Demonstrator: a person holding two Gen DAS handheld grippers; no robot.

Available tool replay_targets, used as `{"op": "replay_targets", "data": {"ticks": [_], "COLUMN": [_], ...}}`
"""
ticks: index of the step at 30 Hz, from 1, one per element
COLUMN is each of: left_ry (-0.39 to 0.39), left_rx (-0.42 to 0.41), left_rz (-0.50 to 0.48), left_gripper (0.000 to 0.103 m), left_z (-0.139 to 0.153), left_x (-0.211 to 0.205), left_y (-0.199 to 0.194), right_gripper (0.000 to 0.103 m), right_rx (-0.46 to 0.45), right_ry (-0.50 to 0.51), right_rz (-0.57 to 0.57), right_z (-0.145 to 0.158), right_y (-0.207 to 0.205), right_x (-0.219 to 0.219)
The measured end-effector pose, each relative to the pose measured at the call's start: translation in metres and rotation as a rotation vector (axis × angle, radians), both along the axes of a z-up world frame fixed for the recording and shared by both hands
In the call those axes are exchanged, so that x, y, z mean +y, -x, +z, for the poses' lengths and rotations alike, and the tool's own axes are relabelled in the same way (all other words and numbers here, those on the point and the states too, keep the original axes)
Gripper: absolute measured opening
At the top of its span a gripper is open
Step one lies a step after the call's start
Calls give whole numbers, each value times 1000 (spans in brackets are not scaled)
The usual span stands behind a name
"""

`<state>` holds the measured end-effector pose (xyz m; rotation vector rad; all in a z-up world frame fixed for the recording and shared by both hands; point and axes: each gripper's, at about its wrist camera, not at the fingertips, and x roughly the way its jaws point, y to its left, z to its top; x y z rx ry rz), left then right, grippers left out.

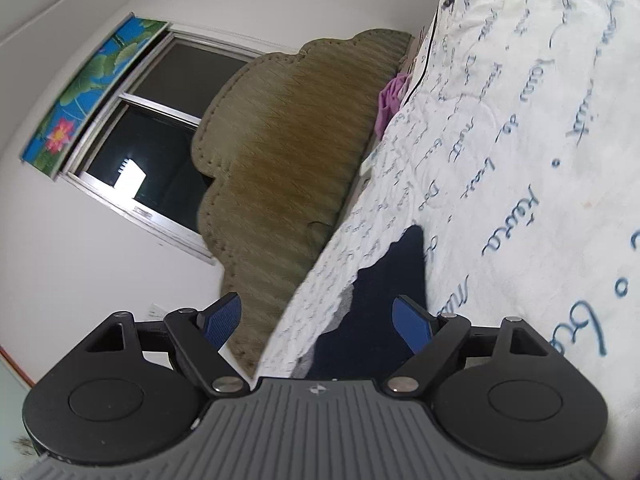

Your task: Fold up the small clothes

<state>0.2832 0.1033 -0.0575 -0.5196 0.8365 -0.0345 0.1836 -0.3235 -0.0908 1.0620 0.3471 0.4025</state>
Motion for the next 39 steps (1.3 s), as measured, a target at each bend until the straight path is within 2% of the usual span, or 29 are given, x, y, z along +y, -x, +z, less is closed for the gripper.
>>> {"op": "replay_targets", "data": {"ticks": [3,5,7,8,10,11,12,14,17,20,21,23,24,27,30,32,34,35,39], "left_ry": [37,54,64,63,49,33,11,-26,-95,-161,-172,-221,-217,-184,-207,-270,-334,-332,-224], "left_rx": [-19,-25,-21,-18,-16,-18,-24,-43,-62,36,47,2,-2,-12,-61,-144,-192,-186,-116], "left_rz": [-6,-15,-20,-22,-26,-23,-23,-39,-43,-68,-82,-103,-99,-86,-17,69,168,184,210], "left_gripper": [12,12,12,12,10,10,9,9,9,10,10,12,14,26,49,83,86,86,86], "left_z": [0,-2,-1,0,3,6,11,24,44,28,20,19,20,30,48,63,72,74,65], "left_x": [8,11,14,14,13,12,11,9,16,22,21,15,15,20,31,42,54,60,77], "left_y": [4,5,6,6,6,6,7,8,4,-12,-15,-14,-14,-8,3,14,21,20,20], "right_gripper": [81,79,77,72,37,14,11,13,13,13,13,13,13,14,14,14,15,15,16], "right_rx": [84,148,187,199,230,255,273,232,245,243,240,237,237,239,239,239,237,237,234], "right_ry": [186,316,360,384,454,505,546,560,499,495,500,508,505,479,446,417,392,386,382], "right_rz": [-35,-19,41,76,121,134,140,125,118,120,119,118,118,121,124,126,130,130,131], "right_z": [17,24,24,23,21,18,13,6,2,1,1,2,1,-1,-2,-4,-5,-6,-6], "right_y": [-18,-39,-58,-67,-83,-89,-93,-87,-86,-85,-85,-86,-86,-86,-85,-85,-84,-84,-83], "right_x": [8,18,28,35,49,56,61,63,53,53,54,56,55,52,48,45,42,42,42]}}
